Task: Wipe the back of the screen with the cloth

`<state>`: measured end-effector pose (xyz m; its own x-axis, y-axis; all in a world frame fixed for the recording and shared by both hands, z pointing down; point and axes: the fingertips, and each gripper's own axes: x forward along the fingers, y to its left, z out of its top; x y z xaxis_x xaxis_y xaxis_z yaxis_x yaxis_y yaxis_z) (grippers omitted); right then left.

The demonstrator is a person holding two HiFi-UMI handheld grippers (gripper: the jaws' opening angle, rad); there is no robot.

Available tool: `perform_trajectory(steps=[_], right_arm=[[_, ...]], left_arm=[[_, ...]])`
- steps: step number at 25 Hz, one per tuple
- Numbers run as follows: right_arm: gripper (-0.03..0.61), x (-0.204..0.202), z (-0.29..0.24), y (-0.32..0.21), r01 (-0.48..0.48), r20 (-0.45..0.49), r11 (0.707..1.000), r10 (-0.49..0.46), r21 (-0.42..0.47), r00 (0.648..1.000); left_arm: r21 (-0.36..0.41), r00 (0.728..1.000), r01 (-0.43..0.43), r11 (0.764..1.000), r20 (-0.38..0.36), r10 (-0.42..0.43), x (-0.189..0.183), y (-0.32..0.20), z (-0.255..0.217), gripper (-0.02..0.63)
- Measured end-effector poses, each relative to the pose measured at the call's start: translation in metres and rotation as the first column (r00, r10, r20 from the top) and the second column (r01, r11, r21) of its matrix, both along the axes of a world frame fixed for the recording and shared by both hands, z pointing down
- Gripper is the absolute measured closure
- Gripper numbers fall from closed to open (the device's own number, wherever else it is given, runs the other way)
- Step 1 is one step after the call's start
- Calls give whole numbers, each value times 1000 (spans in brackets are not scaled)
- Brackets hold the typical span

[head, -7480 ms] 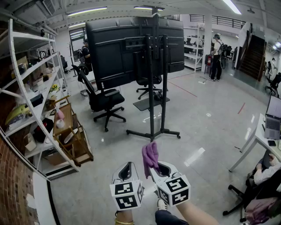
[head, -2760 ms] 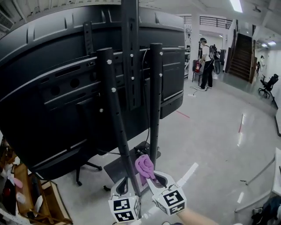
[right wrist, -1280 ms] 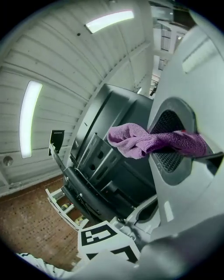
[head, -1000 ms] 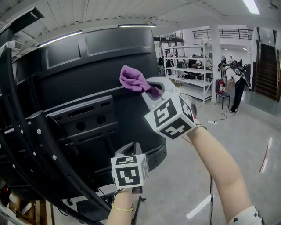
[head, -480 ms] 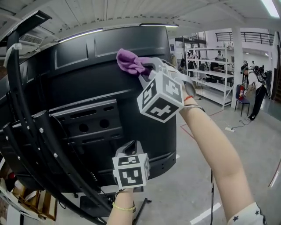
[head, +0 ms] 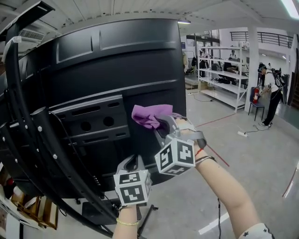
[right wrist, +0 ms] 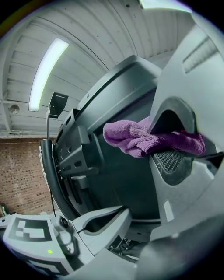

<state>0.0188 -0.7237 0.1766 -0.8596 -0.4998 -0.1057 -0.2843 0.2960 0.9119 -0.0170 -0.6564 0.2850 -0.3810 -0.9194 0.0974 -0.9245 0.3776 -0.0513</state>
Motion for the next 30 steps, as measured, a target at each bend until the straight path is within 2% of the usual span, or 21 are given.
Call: perform_trajectory(steps=[4,9,11,14,17,20,22,23,25,28,30], right_arm=[[512,1,63,5,4,-40,997,-7,-79,999],[512,9,150,11,-24,-136,980,-3,-198,991],[512,13,183,15,-40,-179,968,-5,-246,984],[512,14,220,19,-57,-221,955,-9,-293,975],[512,14,227,21,-65,-193,951,6,-302,981],[512,18,216,28,-37,-88,931,6,-364,996],[512,27,207,41,32,32,892,-20,-451,999],[512,33,204,49,78,98,862,-34,-501,995],[512,46,203,63,167,223,786,-38,-596,974],[512,66,216,77,261,359,653,18,-711,933],[512,79,230,82,285,402,592,73,-754,913]], left_arm=[[-3,1000,5,1000,10,-4,-4,15,24,606],[-10,1000,4,1000,16,-4,-2,35,56,606],[-29,1000,7,1000,31,-6,-1,38,71,607],[-64,1000,1,998,4,-1,-1,40,91,606],[-74,1000,-3,997,-27,1,-2,44,101,606],[-75,999,2,997,-32,-5,-3,50,104,606],[-59,999,5,998,-35,-7,1,57,106,606],[-45,999,5,999,-38,-7,3,60,107,606],[-15,999,7,1000,-41,-8,9,68,110,606],[13,999,5,1000,-48,-4,18,80,118,606],[19,998,-3,1000,-56,4,24,87,128,606]])
